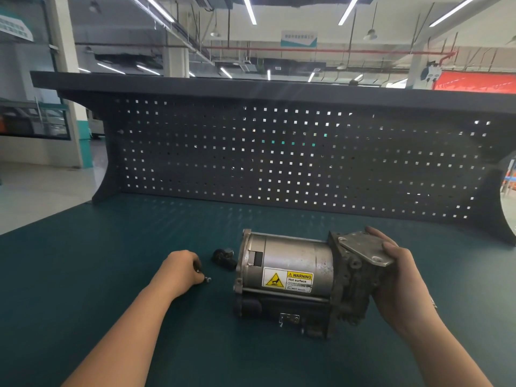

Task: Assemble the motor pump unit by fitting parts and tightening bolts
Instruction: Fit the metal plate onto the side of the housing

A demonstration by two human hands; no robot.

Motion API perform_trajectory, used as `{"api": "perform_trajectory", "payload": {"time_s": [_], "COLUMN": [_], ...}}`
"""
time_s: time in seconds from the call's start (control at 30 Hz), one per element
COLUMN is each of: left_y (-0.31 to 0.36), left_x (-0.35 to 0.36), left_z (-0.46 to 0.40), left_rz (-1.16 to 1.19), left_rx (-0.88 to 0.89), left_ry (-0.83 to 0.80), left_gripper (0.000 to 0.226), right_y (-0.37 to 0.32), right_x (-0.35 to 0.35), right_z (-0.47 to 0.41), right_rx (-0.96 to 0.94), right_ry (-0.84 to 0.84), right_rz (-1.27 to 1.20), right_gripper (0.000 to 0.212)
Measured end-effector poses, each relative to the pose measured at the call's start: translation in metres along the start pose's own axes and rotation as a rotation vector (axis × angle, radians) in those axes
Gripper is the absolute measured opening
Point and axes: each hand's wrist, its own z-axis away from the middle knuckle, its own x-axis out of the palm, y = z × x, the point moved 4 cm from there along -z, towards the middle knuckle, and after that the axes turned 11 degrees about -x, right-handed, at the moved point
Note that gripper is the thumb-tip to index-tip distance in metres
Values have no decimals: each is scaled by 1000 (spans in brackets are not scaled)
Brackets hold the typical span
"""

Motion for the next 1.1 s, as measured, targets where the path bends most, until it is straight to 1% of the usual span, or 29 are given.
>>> {"api": "perform_trajectory", "payload": {"time_s": [0.03,0.07,0.13,0.17,0.2,0.23,0.27,0.37,0.43,0.47,0.5,0.53,0.57,0.6,0.63,0.67,0.7,0.73,0.77,0.83,0.9,0.93,0.97,1.03,1.07,1.1], "left_y": [-5,-11,-21,-24,-24,-24,-23,-13,-8,-7,-9,-11,-12,-10,-5,2,9,14,17,19,18,19,22,34,45,59], "left_x": [0,0,-2,-3,-5,-7,-9,-5,0,1,0,-1,-5,-6,-3,1,7,12,17,22,17,10,-2,-35,-52,-64], "left_z": [-2,-2,-3,-4,-5,-7,-7,-2,5,7,7,8,9,9,11,15,20,22,22,20,22,24,26,38,48,59], "left_rz": [195,482,1153,1430,1631,1754,1815,1841,1791,1720,1574,1318,958,567,232,-16,-191,-315,-391,-419,-288,-159,2,393,590,786], "left_rx": [-58,-145,-343,-404,-431,-433,-423,-407,-443,-464,-455,-414,-340,-244,-153,-101,-74,-57,-45,-48,-69,-77,-72,-13,35,89], "left_ry": [-23,-71,-222,-294,-359,-414,-454,-552,-579,-578,-530,-426,-299,-183,-106,-84,-87,-92,-91,-95,-92,-54,23,260,321,306], "left_gripper": [7,6,5,6,9,13,16,25,27,29,28,24,23,28,35,40,44,46,45,41,35,33,33,38,39,39], "right_y": [0,0,0,0,0,0,0,-1,-1,-1,-1,-1,0,0,0,0,0,0,0,0,1,0,0,-1,-2,-2], "right_x": [0,0,1,1,1,1,2,2,2,2,2,2,2,1,1,1,0,0,0,-1,-2,-1,-1,3,4,5], "right_z": [0,0,0,0,0,0,0,1,1,1,1,1,1,1,1,1,1,1,1,1,0,0,0,1,2,4], "right_rx": [0,2,5,6,5,3,2,-3,-5,-6,-5,-4,-3,-3,-3,-3,-2,-1,1,1,1,3,4,-12,-33,-61], "right_ry": [2,4,10,11,13,15,16,14,10,10,10,10,12,15,18,17,14,11,9,8,15,16,17,45,78,112], "right_rz": [1,1,2,2,1,0,-1,1,2,0,-3,-6,-6,-4,-3,-3,-3,-2,-1,-1,0,1,4,23,48,85], "right_gripper": [36,37,37,36,36,36,36,36,36,36,36,36,36,36,36,36,36,37,37,37,37,37,37,35,34,33]}}
